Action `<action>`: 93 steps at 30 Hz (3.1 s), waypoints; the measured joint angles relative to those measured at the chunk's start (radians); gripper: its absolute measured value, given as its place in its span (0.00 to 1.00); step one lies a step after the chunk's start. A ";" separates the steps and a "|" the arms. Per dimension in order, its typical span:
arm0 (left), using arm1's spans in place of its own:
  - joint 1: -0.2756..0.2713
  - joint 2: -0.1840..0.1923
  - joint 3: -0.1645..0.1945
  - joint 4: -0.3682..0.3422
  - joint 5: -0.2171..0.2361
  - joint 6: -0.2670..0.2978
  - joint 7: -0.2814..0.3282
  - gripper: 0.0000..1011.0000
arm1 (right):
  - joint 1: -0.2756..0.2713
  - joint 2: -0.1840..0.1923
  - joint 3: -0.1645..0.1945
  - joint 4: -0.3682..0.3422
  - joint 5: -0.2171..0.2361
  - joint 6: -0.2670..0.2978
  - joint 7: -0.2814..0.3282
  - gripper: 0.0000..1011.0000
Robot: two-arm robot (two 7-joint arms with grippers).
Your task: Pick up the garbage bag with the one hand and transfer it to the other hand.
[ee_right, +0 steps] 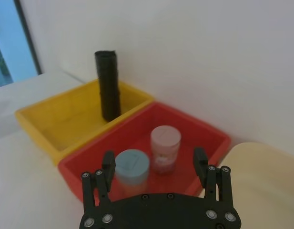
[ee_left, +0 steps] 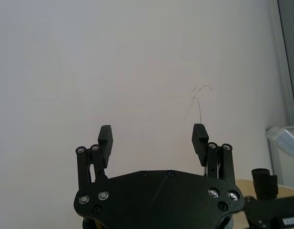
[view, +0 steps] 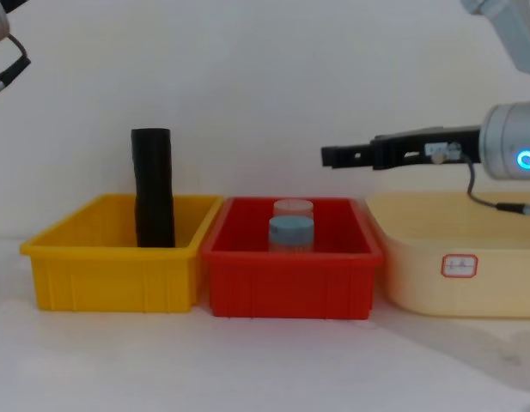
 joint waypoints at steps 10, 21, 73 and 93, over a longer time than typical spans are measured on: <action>0.010 0.007 -0.009 -0.015 0.003 0.002 0.008 0.99 | 0.001 -0.008 -0.037 0.039 0.009 0.012 0.028 0.99; 0.015 0.011 -0.014 -0.023 0.004 0.004 0.011 0.99 | -0.004 -0.021 -0.062 0.061 0.022 0.010 0.042 0.99; 0.019 0.013 -0.017 -0.027 0.005 0.004 0.013 0.99 | 0.175 -0.115 -0.154 0.410 -0.031 -0.118 -0.008 0.99; 0.018 0.013 -0.017 -0.027 0.005 0.004 0.013 0.99 | 0.195 -0.137 -0.145 0.440 -0.036 -0.117 -0.015 0.64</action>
